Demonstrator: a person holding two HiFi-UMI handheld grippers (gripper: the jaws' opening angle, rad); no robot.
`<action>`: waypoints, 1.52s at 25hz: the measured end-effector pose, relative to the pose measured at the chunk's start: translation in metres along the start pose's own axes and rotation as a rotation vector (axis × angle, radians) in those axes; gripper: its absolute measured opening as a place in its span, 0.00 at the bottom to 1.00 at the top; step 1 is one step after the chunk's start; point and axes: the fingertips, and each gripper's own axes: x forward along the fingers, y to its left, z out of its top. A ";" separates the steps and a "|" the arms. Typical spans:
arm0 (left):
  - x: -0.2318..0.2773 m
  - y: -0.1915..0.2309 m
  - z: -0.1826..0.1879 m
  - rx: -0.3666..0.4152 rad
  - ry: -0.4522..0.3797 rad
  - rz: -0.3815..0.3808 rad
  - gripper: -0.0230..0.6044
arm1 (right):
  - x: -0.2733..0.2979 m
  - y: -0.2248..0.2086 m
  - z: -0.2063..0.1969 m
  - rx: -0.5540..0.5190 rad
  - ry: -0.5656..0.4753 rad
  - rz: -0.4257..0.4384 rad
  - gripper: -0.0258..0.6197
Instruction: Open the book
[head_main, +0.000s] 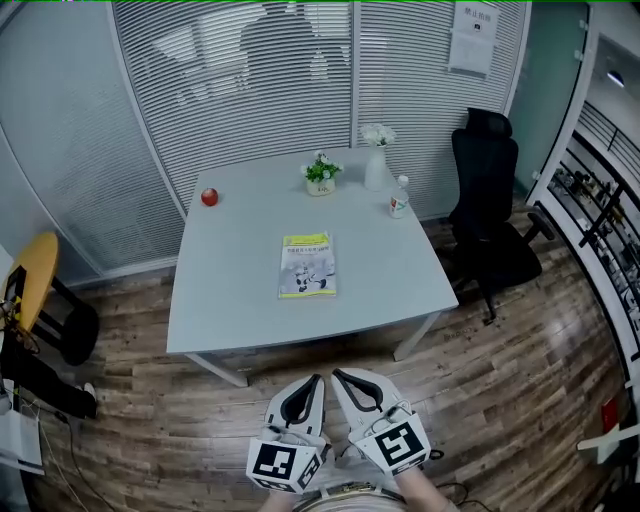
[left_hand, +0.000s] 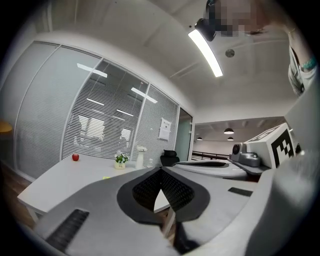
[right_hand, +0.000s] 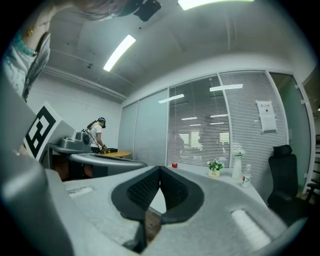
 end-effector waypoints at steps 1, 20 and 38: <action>0.005 0.005 0.001 0.002 0.003 -0.008 0.03 | 0.007 -0.003 0.001 -0.001 0.001 -0.007 0.04; 0.082 0.109 0.009 -0.026 0.051 -0.067 0.03 | 0.134 -0.041 0.006 -0.017 0.013 -0.028 0.04; 0.109 0.164 0.015 -0.031 0.074 -0.118 0.03 | 0.193 -0.054 -0.005 0.008 0.056 -0.083 0.04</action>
